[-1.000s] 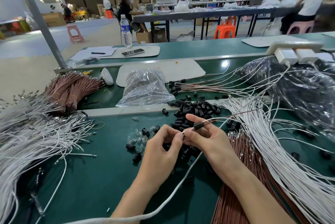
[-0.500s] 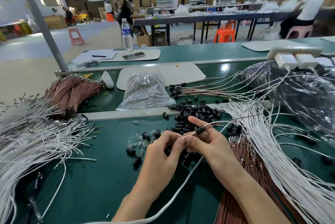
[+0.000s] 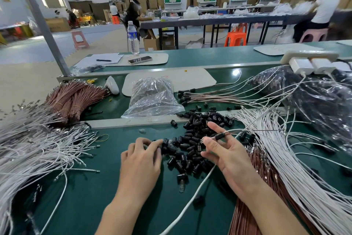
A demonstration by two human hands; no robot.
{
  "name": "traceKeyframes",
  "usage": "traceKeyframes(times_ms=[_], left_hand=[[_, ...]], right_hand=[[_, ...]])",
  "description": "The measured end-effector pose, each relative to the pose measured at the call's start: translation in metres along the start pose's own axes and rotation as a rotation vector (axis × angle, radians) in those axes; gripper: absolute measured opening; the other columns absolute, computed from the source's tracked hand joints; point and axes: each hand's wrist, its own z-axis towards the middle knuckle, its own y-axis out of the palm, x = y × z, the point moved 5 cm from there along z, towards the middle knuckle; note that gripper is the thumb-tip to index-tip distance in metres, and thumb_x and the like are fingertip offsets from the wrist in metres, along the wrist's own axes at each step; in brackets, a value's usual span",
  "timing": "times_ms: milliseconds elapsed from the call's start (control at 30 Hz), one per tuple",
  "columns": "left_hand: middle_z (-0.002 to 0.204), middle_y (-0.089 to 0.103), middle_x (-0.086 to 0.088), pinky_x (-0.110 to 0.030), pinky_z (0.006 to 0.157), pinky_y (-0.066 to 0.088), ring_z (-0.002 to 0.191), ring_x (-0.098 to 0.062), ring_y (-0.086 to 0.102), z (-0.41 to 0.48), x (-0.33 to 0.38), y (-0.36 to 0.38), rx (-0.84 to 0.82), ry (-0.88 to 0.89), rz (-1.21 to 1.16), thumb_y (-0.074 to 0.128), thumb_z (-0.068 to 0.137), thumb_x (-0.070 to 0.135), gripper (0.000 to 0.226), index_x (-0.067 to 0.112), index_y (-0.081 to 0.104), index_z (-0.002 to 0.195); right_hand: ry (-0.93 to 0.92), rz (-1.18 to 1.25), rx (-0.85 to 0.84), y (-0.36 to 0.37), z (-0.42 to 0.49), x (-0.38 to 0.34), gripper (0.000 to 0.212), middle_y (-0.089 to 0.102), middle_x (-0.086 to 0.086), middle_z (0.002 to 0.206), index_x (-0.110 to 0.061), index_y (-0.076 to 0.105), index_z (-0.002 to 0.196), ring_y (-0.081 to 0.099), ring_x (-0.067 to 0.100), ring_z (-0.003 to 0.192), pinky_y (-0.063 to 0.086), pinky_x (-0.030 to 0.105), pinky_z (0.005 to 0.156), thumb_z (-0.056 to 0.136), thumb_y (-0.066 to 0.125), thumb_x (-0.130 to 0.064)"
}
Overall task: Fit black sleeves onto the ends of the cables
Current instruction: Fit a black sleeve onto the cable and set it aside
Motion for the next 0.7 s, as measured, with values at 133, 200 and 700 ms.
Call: traceKeyframes(times_ms=[133,200,700], left_hand=[[0.119,0.055,0.004,-0.037,0.095,0.038,0.112,-0.021,0.052,0.000,-0.004,0.004,0.001,0.025,0.041,0.050,0.104,0.035,0.031,0.037,0.062,0.132],[0.117,0.057,0.005,-0.036,0.094,0.038,0.110,-0.020,0.054,0.000,-0.003,0.003,0.026,0.029,0.024,0.054,0.103,0.033,0.025,0.033,0.067,0.123],[0.093,0.077,0.006,-0.015,0.077,0.054,0.085,-0.009,0.072,-0.018,0.063,0.014,0.017,-0.077,-1.218,0.069,0.089,0.026,0.016,0.029,0.075,0.104]], right_hand=[[0.016,0.039,-0.018,0.000,-0.001,0.001,0.057,0.067,0.000,0.073,-0.020,0.063,0.129,0.067,0.012,0.073,0.060,0.026,0.073,0.074,0.075,-0.012],[0.023,0.066,-0.016,-0.001,-0.001,0.001,0.056,0.067,0.000,0.073,-0.019,0.064,0.130,0.067,0.012,0.072,0.060,0.027,0.073,0.076,0.075,-0.011],[0.060,0.073,-0.054,0.002,0.000,0.006,0.054,0.070,0.004,0.078,-0.020,0.068,0.126,0.070,0.012,0.075,0.060,0.026,0.074,0.073,0.078,-0.014]])
